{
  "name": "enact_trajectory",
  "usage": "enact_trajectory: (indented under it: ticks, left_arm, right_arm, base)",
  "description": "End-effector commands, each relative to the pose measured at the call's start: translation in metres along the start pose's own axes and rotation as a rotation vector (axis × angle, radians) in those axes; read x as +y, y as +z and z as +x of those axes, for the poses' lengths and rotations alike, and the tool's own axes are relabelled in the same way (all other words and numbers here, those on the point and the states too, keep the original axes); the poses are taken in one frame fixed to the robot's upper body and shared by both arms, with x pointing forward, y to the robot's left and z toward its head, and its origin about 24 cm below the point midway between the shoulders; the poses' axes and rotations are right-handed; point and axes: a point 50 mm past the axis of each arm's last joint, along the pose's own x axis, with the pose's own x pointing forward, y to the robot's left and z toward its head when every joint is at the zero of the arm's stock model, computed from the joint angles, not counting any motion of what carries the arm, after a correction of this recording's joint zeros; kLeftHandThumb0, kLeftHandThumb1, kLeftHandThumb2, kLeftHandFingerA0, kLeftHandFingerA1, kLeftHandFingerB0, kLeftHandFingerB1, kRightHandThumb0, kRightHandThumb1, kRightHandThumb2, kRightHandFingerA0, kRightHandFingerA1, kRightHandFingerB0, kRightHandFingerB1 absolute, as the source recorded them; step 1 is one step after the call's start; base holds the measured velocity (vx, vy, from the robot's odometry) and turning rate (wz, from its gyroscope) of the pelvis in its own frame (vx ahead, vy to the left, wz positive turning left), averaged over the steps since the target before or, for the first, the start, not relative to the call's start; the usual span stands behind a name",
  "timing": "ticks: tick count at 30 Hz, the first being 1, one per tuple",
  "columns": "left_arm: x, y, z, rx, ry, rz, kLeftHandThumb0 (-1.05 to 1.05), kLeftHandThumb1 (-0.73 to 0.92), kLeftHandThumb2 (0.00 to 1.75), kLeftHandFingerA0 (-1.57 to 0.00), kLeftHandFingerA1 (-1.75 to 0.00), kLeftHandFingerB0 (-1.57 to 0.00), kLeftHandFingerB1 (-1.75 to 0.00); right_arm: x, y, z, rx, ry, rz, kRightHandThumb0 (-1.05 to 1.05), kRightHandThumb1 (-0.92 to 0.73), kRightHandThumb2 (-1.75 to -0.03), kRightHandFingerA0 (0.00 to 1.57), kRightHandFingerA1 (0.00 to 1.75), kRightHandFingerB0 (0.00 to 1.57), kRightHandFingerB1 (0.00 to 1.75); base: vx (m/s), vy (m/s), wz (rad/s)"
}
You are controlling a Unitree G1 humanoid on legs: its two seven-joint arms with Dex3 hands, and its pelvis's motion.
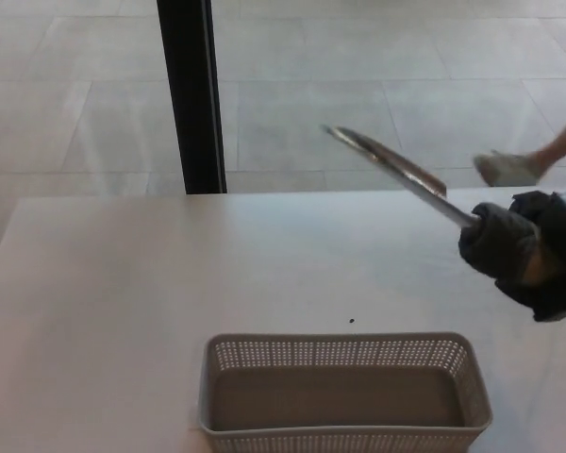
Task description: A garden tool is kept on the righthand side and a container is kept on the lefthand side on a desk infront of the robot. the robot uses its right hand to pick up the garden tool and makes a scooping motion inside the container
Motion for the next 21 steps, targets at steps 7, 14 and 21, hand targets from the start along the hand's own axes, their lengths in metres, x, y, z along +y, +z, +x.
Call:
enact_trajectory:
  ticks: [7, 14, 21]
  left_arm:
    - [0.015, -0.003, -0.003, -0.006, 0.027, 0.01, -0.55, 0.66, 0.59, -0.65, -0.67, -0.59, -0.47]
    - [0.012, -0.005, -0.003, 0.002, 0.032, 0.012, -0.56, 0.66, 0.59, -0.66, -0.64, -0.59, -0.45]
    - [0.013, -0.006, -0.003, 0.013, 0.033, 0.029, -0.55, 0.67, 0.6, -0.64, -0.61, -0.58, -0.45]
  right_arm:
    - [-0.074, -0.051, 0.018, -0.003, -0.003, -0.016, -0.17, -0.54, -1.05, 0.97, 1.75, 0.76, 1.49]
    - [-0.049, -0.074, 0.018, 0.108, 0.075, -0.104, -0.23, -0.58, -0.85, 0.84, 1.75, 0.71, 1.48]
    - [-0.016, -0.082, 0.019, 0.152, 0.147, -0.187, -0.26, -0.66, -0.7, 0.83, 1.72, 0.75, 1.32]
  base:
    - [0.0, 0.0, 0.0]
    - [0.0, 0.0, 0.0]
    - [0.0, 0.0, 0.0]
